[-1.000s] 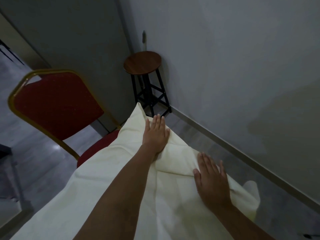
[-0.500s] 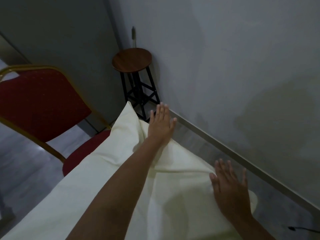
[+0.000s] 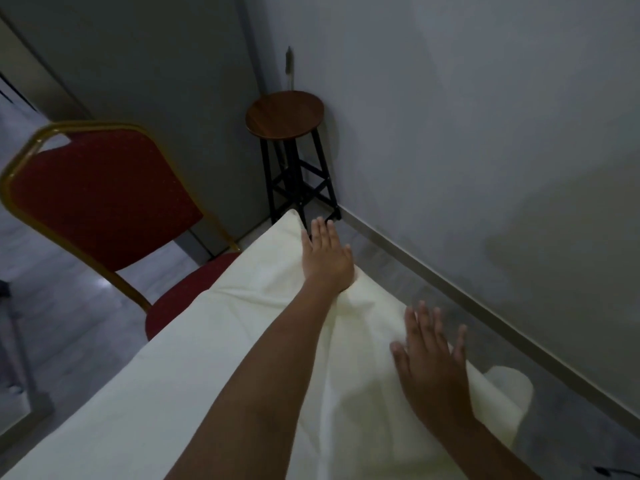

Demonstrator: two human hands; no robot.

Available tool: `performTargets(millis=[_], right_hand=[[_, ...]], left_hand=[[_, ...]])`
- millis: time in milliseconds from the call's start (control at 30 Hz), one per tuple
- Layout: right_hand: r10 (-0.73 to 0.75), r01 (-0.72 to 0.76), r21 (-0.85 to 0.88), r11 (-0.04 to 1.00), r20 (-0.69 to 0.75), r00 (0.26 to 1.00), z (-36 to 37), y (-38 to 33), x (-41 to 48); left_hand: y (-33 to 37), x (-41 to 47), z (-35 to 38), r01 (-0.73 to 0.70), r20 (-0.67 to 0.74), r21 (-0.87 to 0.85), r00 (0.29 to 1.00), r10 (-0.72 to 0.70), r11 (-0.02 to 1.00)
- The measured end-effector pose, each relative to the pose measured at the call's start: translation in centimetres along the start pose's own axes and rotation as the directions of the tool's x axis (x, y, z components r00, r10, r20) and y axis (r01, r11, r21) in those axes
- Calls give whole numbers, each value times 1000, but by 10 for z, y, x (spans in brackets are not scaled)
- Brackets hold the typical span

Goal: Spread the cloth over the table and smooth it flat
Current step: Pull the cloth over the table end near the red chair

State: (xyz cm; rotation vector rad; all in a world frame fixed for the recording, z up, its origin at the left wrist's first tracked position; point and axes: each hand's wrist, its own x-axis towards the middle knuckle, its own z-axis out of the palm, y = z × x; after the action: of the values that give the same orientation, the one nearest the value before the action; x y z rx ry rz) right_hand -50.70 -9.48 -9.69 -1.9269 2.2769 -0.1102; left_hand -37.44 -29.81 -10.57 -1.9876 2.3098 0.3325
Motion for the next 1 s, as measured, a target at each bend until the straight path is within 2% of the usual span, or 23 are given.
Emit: performTargets(millis=[67,200,267,367,433,500,600,667,767,900,1000], right_hand=[[-47,47,-32,998,2,999,6,2,-7],[-99,100,-58,993,19,995,13,13,-17],[-111,110,-45,993,-9,994,12,18,-16],[-113,113,5,994,-13,994,10,21,-10],[-92,91,52,995,33,995,8,22,-3],[-79,67,128,990,87,993,8,25,8],[-48,0,225,974,206,977,6,32,15],[-9,-17,177,984,148,989,3,40,0],[24,-22,84,996,-25,999,1,51,-38],[92,-88,145,986,-17,996,1,78,-55],[25,-34,243,969,39,999,3,92,-52]], left_hand=[[13,8,3,-70,26,-43,997,71,997],[28,17,1,-220,82,-240,966,246,945],[25,18,-7,-213,5,-269,975,222,939],[-2,8,-16,-134,-140,-199,984,107,971],[-29,-11,-14,-49,-159,-192,987,18,980],[-52,-34,-7,-11,-118,-174,993,-10,985],[-66,-48,3,-96,38,-172,994,104,980],[-63,-47,4,-109,59,-182,991,122,977],[-59,-42,5,-91,7,-149,996,93,985],[-52,-40,-2,-39,43,-84,998,43,996],[-22,-57,0,-47,80,-82,995,54,995]])
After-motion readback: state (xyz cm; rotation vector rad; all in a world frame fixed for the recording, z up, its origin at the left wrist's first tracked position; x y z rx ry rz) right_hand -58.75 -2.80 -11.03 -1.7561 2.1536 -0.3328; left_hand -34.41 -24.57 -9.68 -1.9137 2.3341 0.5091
